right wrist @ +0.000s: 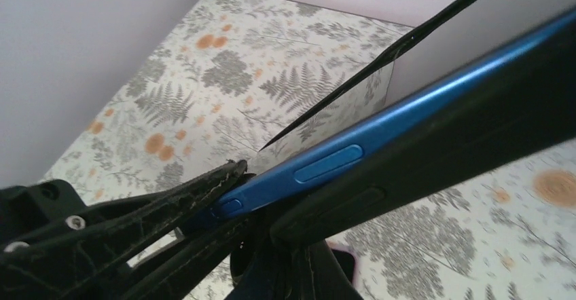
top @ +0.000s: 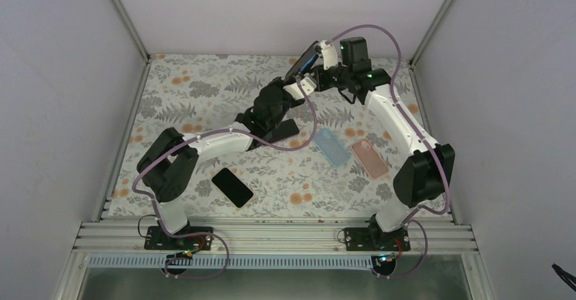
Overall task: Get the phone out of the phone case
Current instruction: Remove the phone case from the phone, then place the phone at the center of the board, then place the phone case at the center of the board, then pick up the phone at the center of the board, then remove the phone case from the phone.
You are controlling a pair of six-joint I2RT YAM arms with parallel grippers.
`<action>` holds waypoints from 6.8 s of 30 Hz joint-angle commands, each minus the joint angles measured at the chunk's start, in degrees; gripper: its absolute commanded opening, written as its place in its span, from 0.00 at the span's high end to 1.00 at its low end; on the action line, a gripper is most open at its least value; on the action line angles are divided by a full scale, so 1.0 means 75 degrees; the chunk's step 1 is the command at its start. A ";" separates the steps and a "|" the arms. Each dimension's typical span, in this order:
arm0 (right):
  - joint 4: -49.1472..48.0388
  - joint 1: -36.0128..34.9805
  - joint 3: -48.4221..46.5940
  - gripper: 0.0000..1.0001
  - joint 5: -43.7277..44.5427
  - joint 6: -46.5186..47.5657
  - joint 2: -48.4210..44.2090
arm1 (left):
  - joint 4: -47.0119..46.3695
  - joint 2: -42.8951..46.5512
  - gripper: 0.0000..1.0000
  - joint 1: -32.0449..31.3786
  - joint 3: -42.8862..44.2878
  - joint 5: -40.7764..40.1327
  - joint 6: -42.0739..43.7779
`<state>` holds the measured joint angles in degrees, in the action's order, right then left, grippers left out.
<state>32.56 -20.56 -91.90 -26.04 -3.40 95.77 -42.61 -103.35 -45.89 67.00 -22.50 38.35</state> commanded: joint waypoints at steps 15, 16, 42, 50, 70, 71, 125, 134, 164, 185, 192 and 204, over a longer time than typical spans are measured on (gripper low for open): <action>0.2709 0.1321 0.1793 0.96 0.0677 0.2743 -0.0319 | 0.3599 0.4245 0.98 0.1253 -0.2680 0.0057 0.2297; 0.2839 0.1320 0.1802 0.96 0.0624 0.2868 -0.0282 | 0.3501 0.4432 0.98 0.1439 -0.2966 -0.0045 0.2581; 0.4197 0.1475 0.0384 0.31 0.2643 0.3116 0.1868 | 0.7527 0.4609 0.65 0.4770 -0.5331 0.2416 0.3136; 0.4511 -0.0347 -0.0239 0.01 0.3475 0.3112 0.0642 | 1.0652 0.4944 0.30 0.4814 -0.3590 0.4074 0.2364; 0.2031 -0.6618 -0.1911 0.00 0.3903 0.2876 0.3866 | 1.0761 0.5126 0.00 0.8578 0.0297 0.5228 -0.0251; 0.1933 -0.6713 -0.1890 0.00 0.3930 0.2842 0.3950 | 1.0740 0.5165 0.00 0.8604 0.0221 0.5192 -0.0224; 0.2420 -0.5511 0.0458 0.16 0.2745 0.4657 0.4138 | 1.1840 0.4175 0.00 0.8978 0.0034 0.7982 0.0507; 0.1884 -0.5417 0.0753 0.44 0.2945 0.3917 0.3552 | 1.2703 0.3680 0.00 0.8966 0.0077 0.8701 0.0576; 0.0680 -0.5235 -0.0893 0.49 0.5110 0.3908 0.2179 | 1.6061 -0.0498 0.51 0.6771 0.1279 1.1628 0.1385; 0.4370 -0.2550 -0.1230 0.03 0.0011 0.5276 0.1540 | 1.6053 0.1507 0.98 0.4777 0.2279 0.8843 0.3115; 0.4647 -0.2591 -0.1175 0.08 -0.0483 0.5487 0.1713 | 1.6053 0.1427 0.98 0.4483 0.2872 0.8640 0.2881; 0.4147 -0.2588 -0.1141 0.16 -0.0464 0.5362 0.1885 | 1.6061 0.1753 0.98 0.4013 0.3033 0.8742 0.2729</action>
<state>65.04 -40.05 -100.07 -27.94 36.40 108.97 77.89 -92.55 -14.46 88.07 40.49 58.98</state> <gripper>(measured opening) 0.854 0.105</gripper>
